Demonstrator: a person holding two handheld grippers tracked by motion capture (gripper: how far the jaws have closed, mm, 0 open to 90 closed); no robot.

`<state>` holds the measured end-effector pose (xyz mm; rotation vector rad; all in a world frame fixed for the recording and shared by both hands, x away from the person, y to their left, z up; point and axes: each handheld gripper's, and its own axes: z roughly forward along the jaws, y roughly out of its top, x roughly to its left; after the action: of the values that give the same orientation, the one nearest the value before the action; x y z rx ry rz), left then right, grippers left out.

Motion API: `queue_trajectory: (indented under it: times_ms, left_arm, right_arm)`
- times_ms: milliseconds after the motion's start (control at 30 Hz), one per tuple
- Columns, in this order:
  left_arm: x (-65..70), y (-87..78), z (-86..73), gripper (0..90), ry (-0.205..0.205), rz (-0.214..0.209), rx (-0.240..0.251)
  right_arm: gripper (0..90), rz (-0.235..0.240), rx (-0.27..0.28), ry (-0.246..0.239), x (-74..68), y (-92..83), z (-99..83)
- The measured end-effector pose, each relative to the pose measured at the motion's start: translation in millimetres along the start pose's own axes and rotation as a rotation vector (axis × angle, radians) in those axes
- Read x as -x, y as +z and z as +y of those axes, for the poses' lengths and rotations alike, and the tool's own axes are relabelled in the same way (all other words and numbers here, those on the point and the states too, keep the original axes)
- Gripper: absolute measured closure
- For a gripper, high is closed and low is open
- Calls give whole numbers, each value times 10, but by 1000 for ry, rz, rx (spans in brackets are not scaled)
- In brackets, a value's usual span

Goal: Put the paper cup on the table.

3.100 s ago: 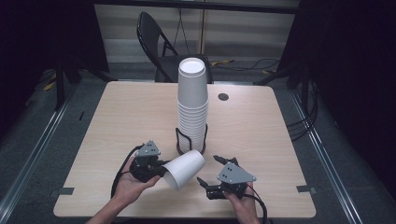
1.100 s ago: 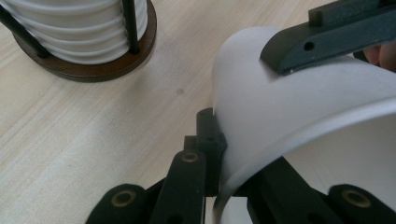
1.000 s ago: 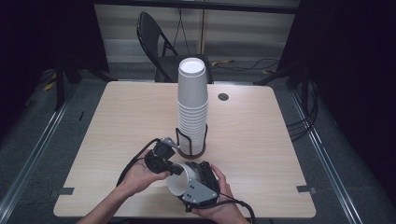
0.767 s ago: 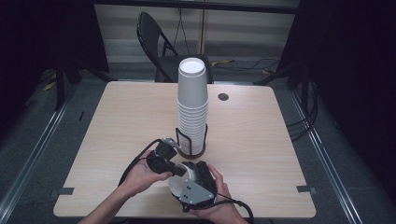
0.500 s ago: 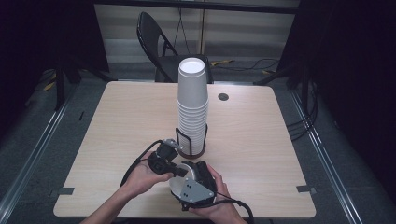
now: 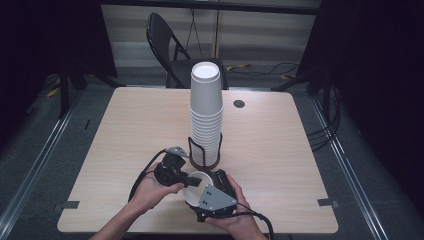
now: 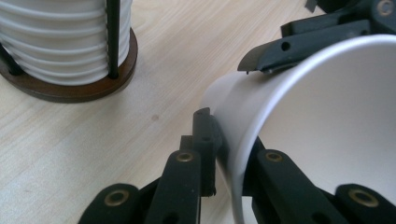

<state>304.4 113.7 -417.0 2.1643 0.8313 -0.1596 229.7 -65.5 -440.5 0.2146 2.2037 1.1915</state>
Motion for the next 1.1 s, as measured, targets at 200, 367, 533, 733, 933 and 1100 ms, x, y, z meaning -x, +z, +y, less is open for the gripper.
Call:
queue_trajectory:
  times_ms: [200, 367, 533, 733, 933, 1100]
  left_arm:
    - [-20, -24, -31, 798, -6, -1, 48]
    - [-25, -38, -58, 780, -8, -18, 71]
    - [-23, -43, -66, 722, -9, -40, 106]
    - [-37, -58, -77, 601, 14, -22, 142]
    - [-51, -94, -115, 516, 24, -9, 200]
    - [-57, -156, -144, 418, 29, -16, 282]
  right_arm:
    - [115, 1, 1, 31, 31, -3, -23]
    - [116, -10, 1, 53, 59, -10, -43]
    - [117, -15, 4, 74, 88, -14, -61]
    - [117, -27, 18, 125, 143, -36, -99]
    - [117, -29, 23, 176, 182, -41, -148]
    - [117, -37, 26, 233, 229, -69, -178]
